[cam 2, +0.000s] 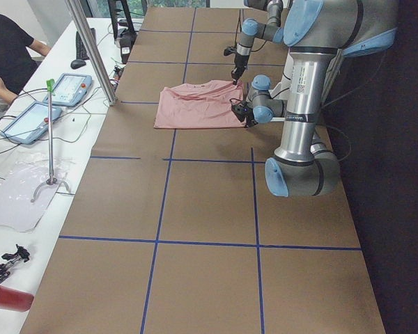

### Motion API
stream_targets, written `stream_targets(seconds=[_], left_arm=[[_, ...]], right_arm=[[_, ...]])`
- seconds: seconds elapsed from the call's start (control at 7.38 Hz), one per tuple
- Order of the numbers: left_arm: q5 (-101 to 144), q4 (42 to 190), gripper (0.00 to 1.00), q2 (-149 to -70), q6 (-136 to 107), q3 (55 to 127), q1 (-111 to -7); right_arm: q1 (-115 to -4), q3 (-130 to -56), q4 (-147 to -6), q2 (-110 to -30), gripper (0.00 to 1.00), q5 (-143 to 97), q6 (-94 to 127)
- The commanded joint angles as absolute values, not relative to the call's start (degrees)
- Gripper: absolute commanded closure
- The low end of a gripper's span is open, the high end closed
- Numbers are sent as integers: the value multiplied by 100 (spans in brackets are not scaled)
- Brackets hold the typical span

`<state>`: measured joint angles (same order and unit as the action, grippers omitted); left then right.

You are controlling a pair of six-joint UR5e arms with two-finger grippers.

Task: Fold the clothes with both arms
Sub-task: 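Move both grippers to the shirt's two corners nearest the robot and grasp them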

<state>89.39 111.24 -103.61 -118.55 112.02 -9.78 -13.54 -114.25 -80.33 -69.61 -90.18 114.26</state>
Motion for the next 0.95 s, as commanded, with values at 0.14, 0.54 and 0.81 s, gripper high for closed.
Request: stream_targets(seconds=[0.14,0.54,0.81], left_arm=[[8938,10916,58,-10380,-11865,11215,-844],[8938,10916,100,-10406,-12006,11276,-817],[8938,10916,100,-10433,-12015,11302,-809]], right_arm=[[-1354,-11426,-8033,-6970,100,-9018,11426],[-1354,-11426,-8033,-6996,100,-9018,11426],[-1362,-11426,-8033,-7005,100,-9026,11426]])
